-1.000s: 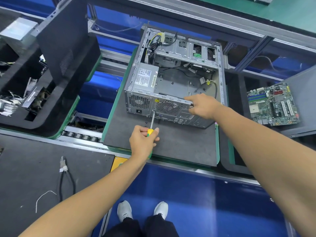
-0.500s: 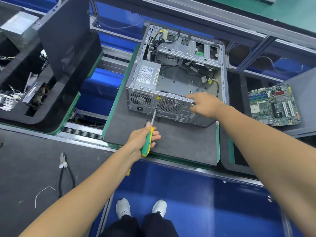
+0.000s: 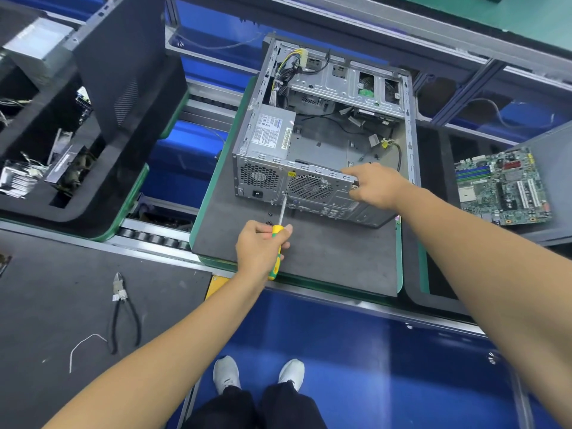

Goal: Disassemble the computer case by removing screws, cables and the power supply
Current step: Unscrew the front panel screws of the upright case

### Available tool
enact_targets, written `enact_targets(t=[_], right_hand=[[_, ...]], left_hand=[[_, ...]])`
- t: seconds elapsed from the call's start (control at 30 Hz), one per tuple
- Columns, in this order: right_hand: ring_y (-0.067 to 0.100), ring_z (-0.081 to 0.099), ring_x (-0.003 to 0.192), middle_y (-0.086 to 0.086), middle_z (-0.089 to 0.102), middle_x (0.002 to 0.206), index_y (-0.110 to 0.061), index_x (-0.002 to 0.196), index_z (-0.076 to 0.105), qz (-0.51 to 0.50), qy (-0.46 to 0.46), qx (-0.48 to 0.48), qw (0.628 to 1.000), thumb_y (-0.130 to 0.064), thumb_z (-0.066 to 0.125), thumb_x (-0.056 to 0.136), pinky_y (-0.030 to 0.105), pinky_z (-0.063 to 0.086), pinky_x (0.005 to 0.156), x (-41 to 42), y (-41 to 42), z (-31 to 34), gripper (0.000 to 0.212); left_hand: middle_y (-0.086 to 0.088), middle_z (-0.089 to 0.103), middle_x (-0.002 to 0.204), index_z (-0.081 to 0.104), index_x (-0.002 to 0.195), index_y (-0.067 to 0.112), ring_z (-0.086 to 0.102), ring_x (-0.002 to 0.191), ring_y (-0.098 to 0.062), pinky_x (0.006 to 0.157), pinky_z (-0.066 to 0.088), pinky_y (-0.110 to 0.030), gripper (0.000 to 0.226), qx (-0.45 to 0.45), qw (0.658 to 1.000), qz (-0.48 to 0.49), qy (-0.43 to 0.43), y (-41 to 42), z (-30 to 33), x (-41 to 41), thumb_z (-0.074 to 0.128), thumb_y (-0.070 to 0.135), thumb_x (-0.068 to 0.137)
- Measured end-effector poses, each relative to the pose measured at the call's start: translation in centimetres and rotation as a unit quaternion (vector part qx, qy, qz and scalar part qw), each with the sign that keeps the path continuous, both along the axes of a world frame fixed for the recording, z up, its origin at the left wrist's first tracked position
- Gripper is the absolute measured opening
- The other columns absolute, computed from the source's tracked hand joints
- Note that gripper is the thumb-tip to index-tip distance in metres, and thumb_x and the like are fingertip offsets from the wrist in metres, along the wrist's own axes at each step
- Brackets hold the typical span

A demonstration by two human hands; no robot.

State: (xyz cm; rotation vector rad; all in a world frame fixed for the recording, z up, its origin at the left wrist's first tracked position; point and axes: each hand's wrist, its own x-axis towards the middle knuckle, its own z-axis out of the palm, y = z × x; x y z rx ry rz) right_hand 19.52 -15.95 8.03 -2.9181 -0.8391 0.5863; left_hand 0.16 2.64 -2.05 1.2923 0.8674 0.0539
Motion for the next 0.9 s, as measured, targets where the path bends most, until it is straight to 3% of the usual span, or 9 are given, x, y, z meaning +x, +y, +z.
enact_targets(t=[0.1, 0.17, 0.23, 0.3, 0.47, 0.6, 0.7, 0.8, 0.9], right_hand=[[0.022, 0.056, 0.097, 0.006, 0.071, 0.106, -0.028, 0.152, 0.044, -0.003, -0.005, 0.000, 1.000, -0.026, 0.060, 0.092, 0.033, 0.036, 0.072, 0.0, 0.0, -0.1, 0.063], [0.023, 0.057, 0.095, 0.000, 0.071, 0.096, -0.028, 0.152, 0.045, -0.002, -0.004, 0.000, 1.000, -0.026, 0.060, 0.092, 0.032, 0.036, 0.068, 0.0, 0.0, -0.1, 0.062], [0.023, 0.057, 0.094, -0.002, 0.071, 0.091, -0.028, 0.152, 0.044, -0.001, -0.003, 0.000, 1.000, -0.026, 0.059, 0.091, 0.033, 0.039, 0.068, 0.0, 0.0, -0.1, 0.063], [0.024, 0.060, 0.100, 0.006, 0.073, 0.104, -0.029, 0.152, 0.043, -0.003, -0.003, 0.000, 1.000, -0.025, 0.059, 0.092, 0.034, 0.041, 0.072, 0.0, 0.0, -0.1, 0.063], [0.019, 0.052, 0.093, 0.009, 0.073, 0.108, -0.030, 0.153, 0.043, -0.008, 0.000, -0.001, 1.000, -0.026, 0.060, 0.092, 0.033, 0.038, 0.073, 0.2, 0.0, -0.3, 0.063], [0.024, 0.057, 0.102, 0.010, 0.072, 0.111, -0.029, 0.153, 0.043, -0.003, -0.001, -0.006, 1.000, -0.026, 0.060, 0.092, 0.034, 0.039, 0.074, 0.1, 0.0, -0.1, 0.063], [0.021, 0.055, 0.092, 0.003, 0.072, 0.093, -0.029, 0.152, 0.043, -0.003, 0.002, -0.005, 1.000, -0.025, 0.060, 0.092, 0.032, 0.037, 0.065, 0.0, 0.1, -0.1, 0.063], [0.021, 0.056, 0.084, -0.003, 0.066, 0.075, -0.029, 0.152, 0.044, -0.003, 0.004, -0.007, 1.000, -0.024, 0.060, 0.092, 0.030, 0.036, 0.059, -0.2, 0.2, 0.2, 0.063], [0.023, 0.056, 0.089, -0.004, 0.064, 0.078, -0.029, 0.152, 0.043, -0.004, 0.003, -0.010, 1.000, -0.025, 0.060, 0.092, 0.033, 0.035, 0.063, -0.3, 0.3, 0.3, 0.063]], left_hand=[[0.007, 0.076, 0.076, 0.062, 0.094, 0.017, 0.076, 0.074, -0.011, 0.060, 0.061, -0.037, 0.037, 0.046, 0.999, 0.002, 0.008, -0.6, -0.4, -0.5, 0.084, 0.043, 0.083], [0.004, 0.076, 0.080, 0.062, 0.097, 0.017, 0.076, 0.075, -0.010, 0.062, 0.063, -0.038, 0.035, 0.041, 0.999, -0.002, 0.012, -0.8, -0.4, -0.4, 0.081, 0.045, 0.086], [-0.002, 0.074, 0.094, 0.061, 0.102, 0.013, 0.077, 0.075, -0.011, 0.060, 0.062, -0.034, 0.036, 0.000, 1.000, -0.007, 0.008, -0.9, -0.2, -0.1, 0.077, 0.042, 0.090], [-0.004, 0.070, 0.102, 0.059, 0.102, 0.009, 0.077, 0.078, -0.012, 0.056, 0.059, -0.029, 0.034, -0.061, 0.998, -0.022, -0.005, -0.7, 0.1, -0.1, 0.072, 0.040, 0.095], [-0.007, 0.071, 0.106, 0.063, 0.101, 0.006, 0.077, 0.089, -0.012, 0.069, 0.062, -0.030, 0.033, -0.129, 0.989, -0.068, -0.004, 0.8, 0.2, -0.3, 0.061, 0.039, 0.101], [-0.005, 0.075, 0.106, 0.067, 0.114, 0.006, 0.077, 0.091, -0.011, 0.064, 0.061, -0.027, 0.042, -0.189, 0.979, -0.075, 0.022, 1.1, 0.4, -0.1, 0.058, 0.045, 0.101], [0.000, 0.071, 0.085, 0.069, 0.110, 0.007, 0.072, 0.072, -0.009, 0.054, 0.055, -0.023, 0.043, -0.279, 0.957, -0.075, 0.020, 1.1, 0.3, -0.1, 0.056, 0.048, 0.101], [0.003, 0.058, 0.075, 0.064, 0.110, 0.008, 0.047, 0.054, -0.006, 0.045, 0.041, -0.017, 0.042, -0.383, 0.921, -0.078, -0.016, 1.5, -0.1, -0.1, 0.052, 0.048, 0.102], [0.000, 0.058, 0.081, 0.059, 0.107, 0.010, 0.047, 0.055, -0.007, 0.043, 0.039, -0.019, 0.047, -0.321, 0.942, -0.098, -0.024, 1.7, -0.3, 0.1, 0.070, 0.051, 0.087]])
